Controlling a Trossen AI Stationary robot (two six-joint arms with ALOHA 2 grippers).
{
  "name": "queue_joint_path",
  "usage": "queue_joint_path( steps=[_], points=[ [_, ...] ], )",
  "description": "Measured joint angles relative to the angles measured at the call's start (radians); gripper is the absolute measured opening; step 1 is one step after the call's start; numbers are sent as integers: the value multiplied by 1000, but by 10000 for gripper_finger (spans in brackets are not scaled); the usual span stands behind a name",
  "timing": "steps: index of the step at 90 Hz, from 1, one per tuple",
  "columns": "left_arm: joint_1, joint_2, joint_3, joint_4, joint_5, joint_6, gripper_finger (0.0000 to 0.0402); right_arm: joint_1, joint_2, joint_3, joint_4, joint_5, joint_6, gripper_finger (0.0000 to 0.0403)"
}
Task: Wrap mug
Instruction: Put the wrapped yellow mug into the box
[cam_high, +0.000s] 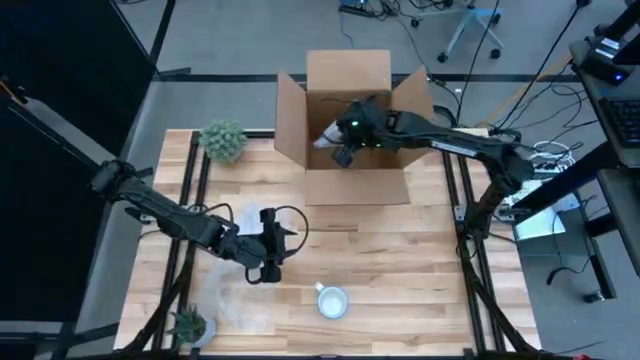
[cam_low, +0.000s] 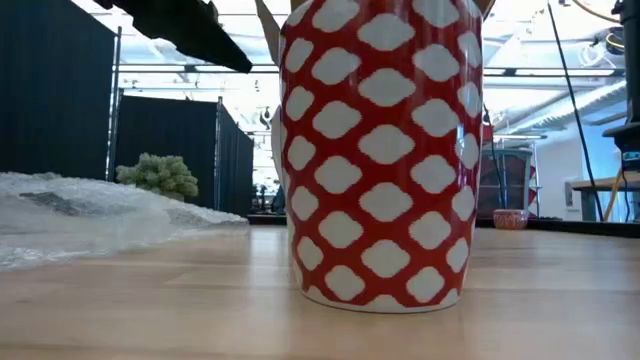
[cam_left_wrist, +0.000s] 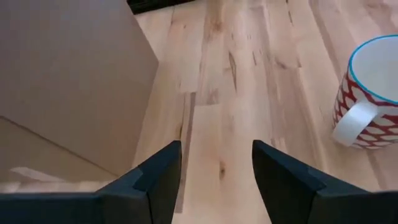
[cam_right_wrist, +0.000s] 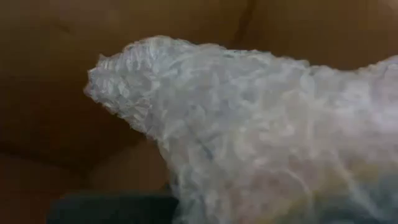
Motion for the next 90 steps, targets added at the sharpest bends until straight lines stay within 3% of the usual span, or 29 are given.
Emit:
queue_joint_path(
  steps=[38, 58, 69, 90],
  points=[
    [-2, 0, 0, 2, 9, -1, 180, -13, 186, 2, 0, -1, 12, 23],
    [-2, 0, 0, 6, 11, -25, 180, -12, 257, 2, 19, -34, 148, 37],
    [-2, 0, 1, 6, 11, -25, 180, -13, 281, 2, 21, -92, 147, 74],
    [-2, 0, 1, 5, 11, -26, 180, -12, 236, 2, 63, -95, 139, 189]
  ],
)
